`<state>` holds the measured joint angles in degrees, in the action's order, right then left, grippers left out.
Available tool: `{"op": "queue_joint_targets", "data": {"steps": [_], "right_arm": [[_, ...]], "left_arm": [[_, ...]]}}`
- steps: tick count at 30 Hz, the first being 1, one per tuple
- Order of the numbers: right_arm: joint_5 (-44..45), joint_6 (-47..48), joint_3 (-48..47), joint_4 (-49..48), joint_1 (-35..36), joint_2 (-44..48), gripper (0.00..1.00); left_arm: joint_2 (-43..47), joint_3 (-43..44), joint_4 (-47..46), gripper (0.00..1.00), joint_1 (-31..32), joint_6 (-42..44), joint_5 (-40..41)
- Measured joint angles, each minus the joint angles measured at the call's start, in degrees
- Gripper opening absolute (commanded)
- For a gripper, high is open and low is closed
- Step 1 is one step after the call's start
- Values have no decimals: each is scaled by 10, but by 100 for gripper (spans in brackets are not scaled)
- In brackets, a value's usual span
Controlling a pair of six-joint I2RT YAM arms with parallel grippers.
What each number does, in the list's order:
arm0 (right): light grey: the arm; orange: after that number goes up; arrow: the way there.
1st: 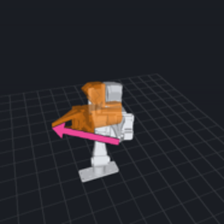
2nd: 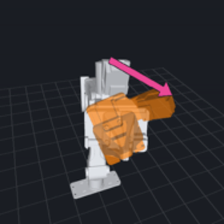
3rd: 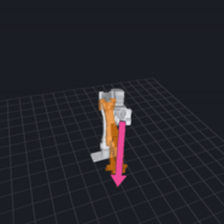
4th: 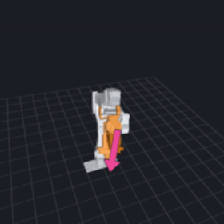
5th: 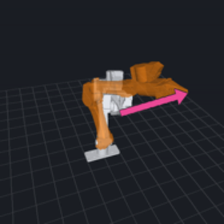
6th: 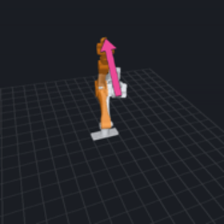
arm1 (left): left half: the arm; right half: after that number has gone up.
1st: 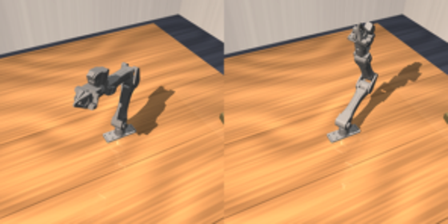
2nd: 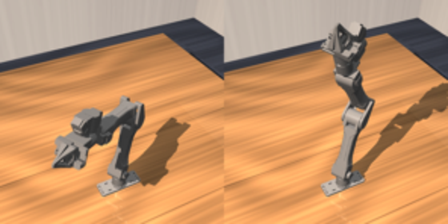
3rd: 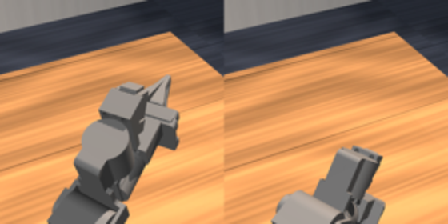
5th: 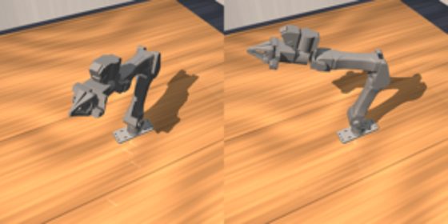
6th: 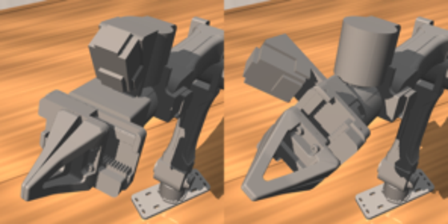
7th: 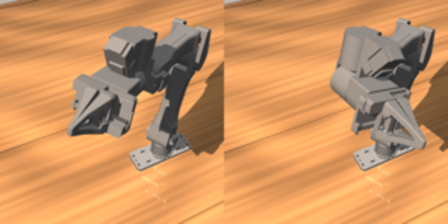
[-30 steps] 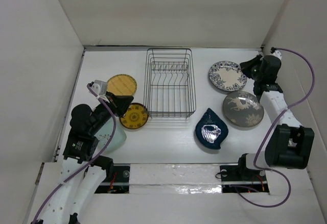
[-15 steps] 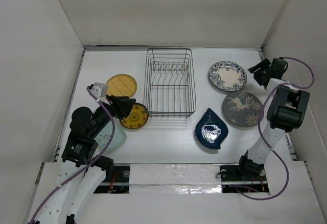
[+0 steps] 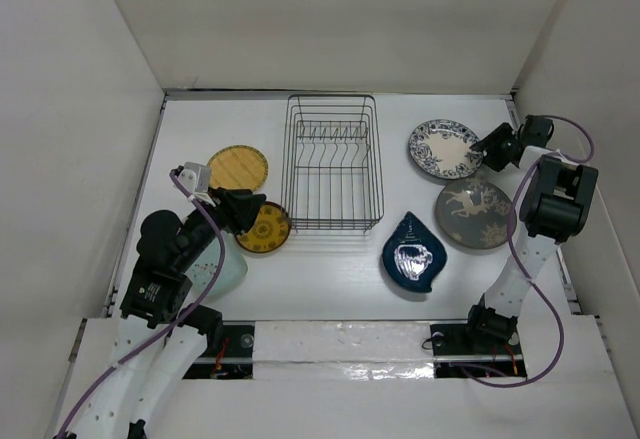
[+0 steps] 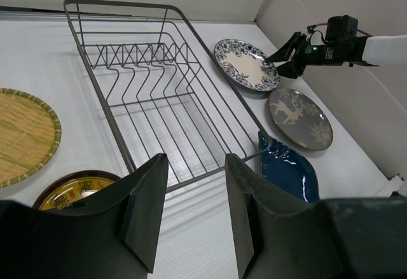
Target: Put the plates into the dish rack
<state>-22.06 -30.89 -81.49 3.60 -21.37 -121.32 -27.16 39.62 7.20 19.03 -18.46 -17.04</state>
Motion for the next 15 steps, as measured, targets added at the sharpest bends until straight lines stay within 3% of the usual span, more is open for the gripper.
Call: {"op": "queue_joint_targets", "data": {"steps": [6,12,15], "right_arm": [[-42,16,-14,22,-1,-11,48],[-66,26,-14,42,-2,-18,25],[-77,23,-14,42,-2,-21,6]], "left_arm": [[0,0,0,38,0,0,3],[1,0,0,38,0,0,8],[5,0,3,38,0,0,10]]}}
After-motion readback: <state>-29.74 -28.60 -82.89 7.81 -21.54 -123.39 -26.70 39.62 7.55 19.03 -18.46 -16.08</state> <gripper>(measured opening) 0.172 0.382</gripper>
